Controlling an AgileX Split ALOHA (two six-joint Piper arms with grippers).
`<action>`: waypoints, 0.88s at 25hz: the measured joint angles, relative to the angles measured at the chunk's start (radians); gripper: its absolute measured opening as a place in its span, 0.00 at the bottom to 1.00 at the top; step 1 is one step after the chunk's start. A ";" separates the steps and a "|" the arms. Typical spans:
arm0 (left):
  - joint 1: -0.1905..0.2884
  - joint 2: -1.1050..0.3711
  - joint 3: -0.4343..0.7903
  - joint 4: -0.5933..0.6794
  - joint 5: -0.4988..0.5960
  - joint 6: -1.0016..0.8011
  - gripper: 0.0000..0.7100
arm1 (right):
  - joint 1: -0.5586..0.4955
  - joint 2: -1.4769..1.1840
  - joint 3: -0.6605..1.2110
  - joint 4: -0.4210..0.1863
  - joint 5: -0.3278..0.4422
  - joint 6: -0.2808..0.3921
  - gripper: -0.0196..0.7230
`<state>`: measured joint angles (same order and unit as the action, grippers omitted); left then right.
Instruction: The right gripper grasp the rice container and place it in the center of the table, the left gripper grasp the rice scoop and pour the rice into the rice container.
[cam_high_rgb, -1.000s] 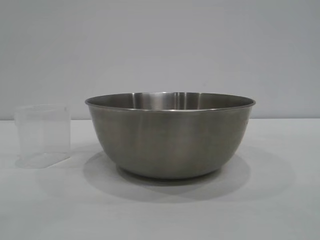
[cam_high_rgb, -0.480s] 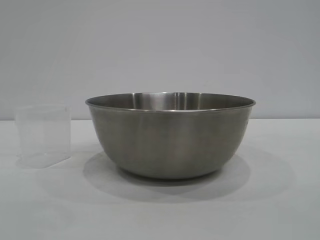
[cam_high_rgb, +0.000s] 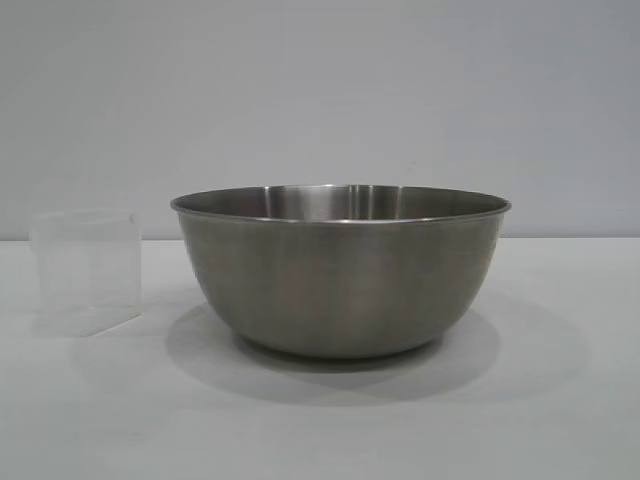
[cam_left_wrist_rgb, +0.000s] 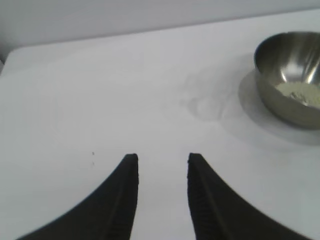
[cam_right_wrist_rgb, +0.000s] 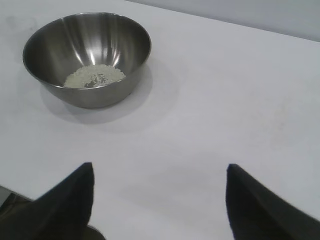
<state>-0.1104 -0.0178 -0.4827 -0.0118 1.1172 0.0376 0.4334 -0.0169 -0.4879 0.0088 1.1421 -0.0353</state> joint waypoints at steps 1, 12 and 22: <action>0.000 0.000 0.000 0.000 0.000 0.000 0.35 | 0.000 0.000 0.000 0.000 0.000 0.000 0.66; 0.000 0.000 0.000 0.000 0.000 -0.002 0.35 | 0.000 0.000 0.000 0.000 0.000 0.000 0.66; 0.079 0.000 0.000 0.000 0.001 -0.004 0.35 | -0.225 0.000 0.000 0.000 0.000 0.000 0.66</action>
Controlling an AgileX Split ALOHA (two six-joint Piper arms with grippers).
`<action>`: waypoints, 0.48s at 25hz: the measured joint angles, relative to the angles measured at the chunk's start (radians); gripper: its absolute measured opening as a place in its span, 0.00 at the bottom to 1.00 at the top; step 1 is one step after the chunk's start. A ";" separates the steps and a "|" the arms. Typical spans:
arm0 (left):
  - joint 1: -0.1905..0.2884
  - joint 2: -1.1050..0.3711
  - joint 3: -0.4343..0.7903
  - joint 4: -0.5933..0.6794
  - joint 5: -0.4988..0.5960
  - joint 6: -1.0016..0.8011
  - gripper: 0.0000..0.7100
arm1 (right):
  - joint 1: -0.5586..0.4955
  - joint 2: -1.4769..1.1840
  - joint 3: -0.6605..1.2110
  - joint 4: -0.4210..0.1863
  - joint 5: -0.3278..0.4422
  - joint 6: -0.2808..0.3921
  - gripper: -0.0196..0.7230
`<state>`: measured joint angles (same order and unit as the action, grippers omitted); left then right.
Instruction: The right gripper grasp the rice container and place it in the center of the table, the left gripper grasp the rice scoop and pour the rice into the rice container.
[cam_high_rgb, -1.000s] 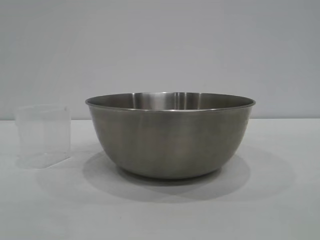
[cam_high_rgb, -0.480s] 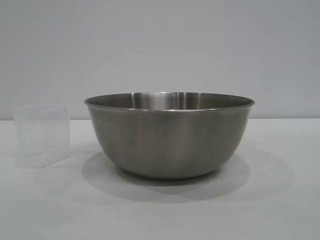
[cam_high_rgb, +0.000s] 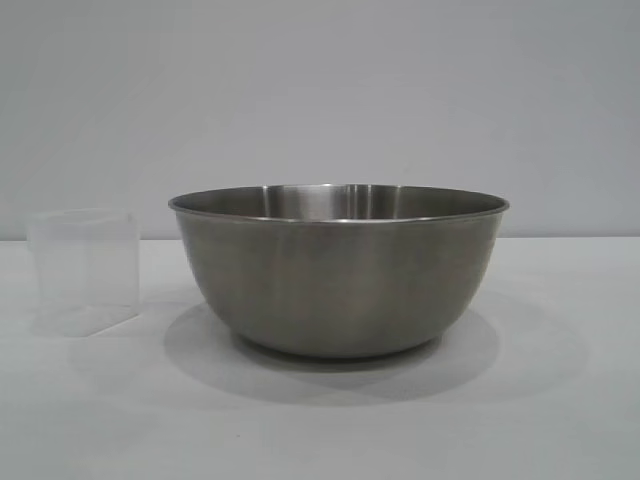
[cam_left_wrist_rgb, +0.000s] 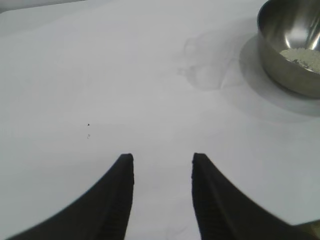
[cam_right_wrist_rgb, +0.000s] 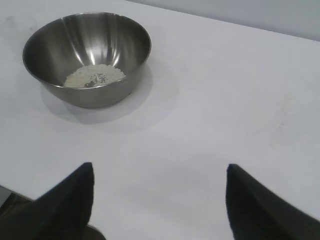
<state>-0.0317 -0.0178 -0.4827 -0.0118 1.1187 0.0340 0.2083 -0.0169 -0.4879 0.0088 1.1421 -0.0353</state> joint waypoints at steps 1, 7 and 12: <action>0.028 0.000 0.000 0.000 0.000 0.000 0.35 | -0.053 0.000 0.000 0.000 0.000 0.000 0.66; 0.098 0.000 0.000 0.000 0.000 -0.001 0.35 | -0.148 0.000 0.000 0.000 0.000 0.000 0.66; 0.098 0.000 0.000 0.000 0.000 -0.004 0.35 | -0.146 0.000 0.000 0.000 0.000 0.000 0.66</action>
